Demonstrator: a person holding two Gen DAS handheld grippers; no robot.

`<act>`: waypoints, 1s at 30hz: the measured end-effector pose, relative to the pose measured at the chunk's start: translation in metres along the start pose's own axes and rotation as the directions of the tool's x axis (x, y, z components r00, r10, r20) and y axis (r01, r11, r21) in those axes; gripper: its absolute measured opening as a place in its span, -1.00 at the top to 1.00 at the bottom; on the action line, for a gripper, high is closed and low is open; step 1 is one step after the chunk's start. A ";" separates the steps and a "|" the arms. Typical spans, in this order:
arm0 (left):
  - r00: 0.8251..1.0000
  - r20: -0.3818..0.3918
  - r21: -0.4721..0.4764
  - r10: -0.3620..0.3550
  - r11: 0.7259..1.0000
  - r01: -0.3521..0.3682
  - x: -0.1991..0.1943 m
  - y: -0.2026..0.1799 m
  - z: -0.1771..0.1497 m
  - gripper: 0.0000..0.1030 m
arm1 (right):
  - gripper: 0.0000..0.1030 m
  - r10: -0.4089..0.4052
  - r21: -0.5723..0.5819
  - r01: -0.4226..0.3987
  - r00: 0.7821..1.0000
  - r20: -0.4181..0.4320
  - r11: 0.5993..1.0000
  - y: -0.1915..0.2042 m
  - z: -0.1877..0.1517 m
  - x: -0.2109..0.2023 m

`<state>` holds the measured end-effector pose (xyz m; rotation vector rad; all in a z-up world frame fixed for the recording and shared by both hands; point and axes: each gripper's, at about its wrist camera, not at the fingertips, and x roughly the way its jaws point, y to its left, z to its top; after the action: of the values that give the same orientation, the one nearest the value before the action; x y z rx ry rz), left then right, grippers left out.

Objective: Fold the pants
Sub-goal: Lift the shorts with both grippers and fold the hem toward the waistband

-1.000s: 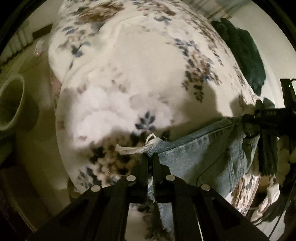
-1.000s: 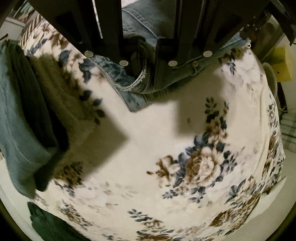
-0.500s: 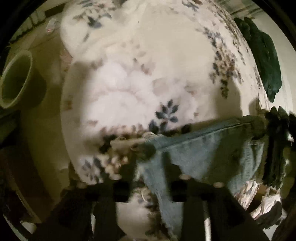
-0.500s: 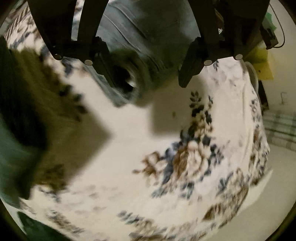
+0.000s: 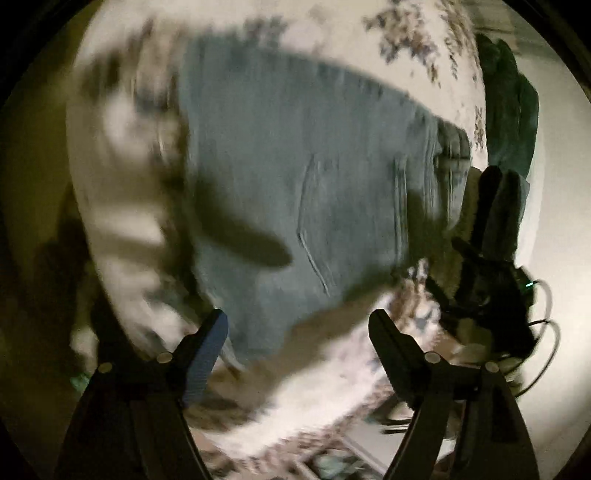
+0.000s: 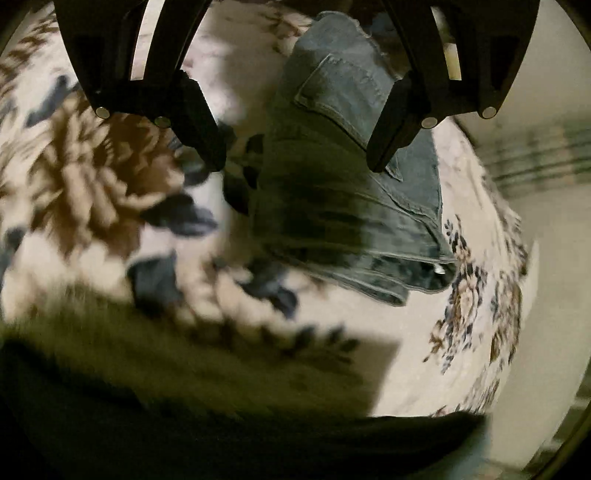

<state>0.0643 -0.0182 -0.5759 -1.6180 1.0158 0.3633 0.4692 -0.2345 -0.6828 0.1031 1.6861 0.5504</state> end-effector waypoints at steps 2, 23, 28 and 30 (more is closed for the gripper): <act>0.999 -0.006 -0.070 -0.046 0.996 0.045 0.010 0.005 -0.012 -0.50 | -0.57 0.052 0.011 -0.052 0.998 -0.023 0.999 -0.013 -0.003 0.010; 0.950 0.152 -0.522 -0.272 0.794 0.311 0.068 0.044 -0.025 -0.50 | -0.45 0.117 -0.134 -0.129 0.989 -0.095 0.983 0.010 0.030 0.062; 0.932 0.212 -0.631 -0.296 0.687 0.361 0.076 0.067 -0.027 -0.50 | -0.40 0.145 -0.136 -0.157 0.985 -0.097 0.978 0.004 0.031 0.063; 0.922 0.238 -0.677 -0.304 0.629 0.382 0.076 0.075 -0.028 -0.50 | -0.35 0.158 -0.134 -0.169 0.984 -0.087 0.977 -0.001 0.030 0.062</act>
<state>0.0431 -0.0751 -0.6680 -2.4269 0.4526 0.6215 0.4851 -0.2037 -0.7418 0.1208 1.7163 0.8041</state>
